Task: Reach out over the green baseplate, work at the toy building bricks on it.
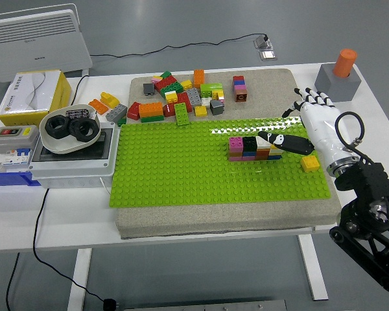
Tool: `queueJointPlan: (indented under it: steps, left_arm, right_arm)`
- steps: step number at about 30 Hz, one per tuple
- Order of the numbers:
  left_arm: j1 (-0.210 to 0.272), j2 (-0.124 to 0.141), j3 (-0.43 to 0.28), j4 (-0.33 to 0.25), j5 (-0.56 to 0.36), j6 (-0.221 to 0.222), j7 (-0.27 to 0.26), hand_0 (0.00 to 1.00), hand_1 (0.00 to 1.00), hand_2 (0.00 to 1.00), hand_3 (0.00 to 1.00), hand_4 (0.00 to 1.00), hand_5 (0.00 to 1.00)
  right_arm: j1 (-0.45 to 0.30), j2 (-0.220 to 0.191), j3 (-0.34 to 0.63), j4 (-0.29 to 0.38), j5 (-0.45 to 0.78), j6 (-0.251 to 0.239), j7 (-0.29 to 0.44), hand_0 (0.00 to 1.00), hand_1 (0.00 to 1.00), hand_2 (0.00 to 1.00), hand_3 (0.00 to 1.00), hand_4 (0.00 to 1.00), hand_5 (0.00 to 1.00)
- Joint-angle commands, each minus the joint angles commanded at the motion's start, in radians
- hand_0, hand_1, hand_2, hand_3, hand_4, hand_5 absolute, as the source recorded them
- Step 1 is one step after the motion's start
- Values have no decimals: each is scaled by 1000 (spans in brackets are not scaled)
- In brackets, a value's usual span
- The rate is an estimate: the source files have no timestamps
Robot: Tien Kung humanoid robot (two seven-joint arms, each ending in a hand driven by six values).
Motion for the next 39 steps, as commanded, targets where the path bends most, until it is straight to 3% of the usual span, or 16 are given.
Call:
queueJointPlan:
  steps: [1,6,7,39]
  left_arm:
    - [0,0,0,0,0,0,0,790,729,642,460,660,400]
    - [0,0,1,-2,0,2,-1,790,729,642,460,660,400]
    - [0,0,0,-2,0,2,-2,791,729,642,460,660,399]
    - [-3,-5,4,-2,0,5,-2,791,730,644,460,660,404]
  right_arm:
    - [1,5,-1,-13,1,-2,1,998,998,981,600,998,869]
    - [-2,20,-13,-60,9,-8,4,998,998,981,600,998,869]
    - [-3,21,-16,-64,10,-9,4,998,998,995,686,998,848]
    - [-13,46,-46,-116,35,-14,3,998,998,998,694,998,791]
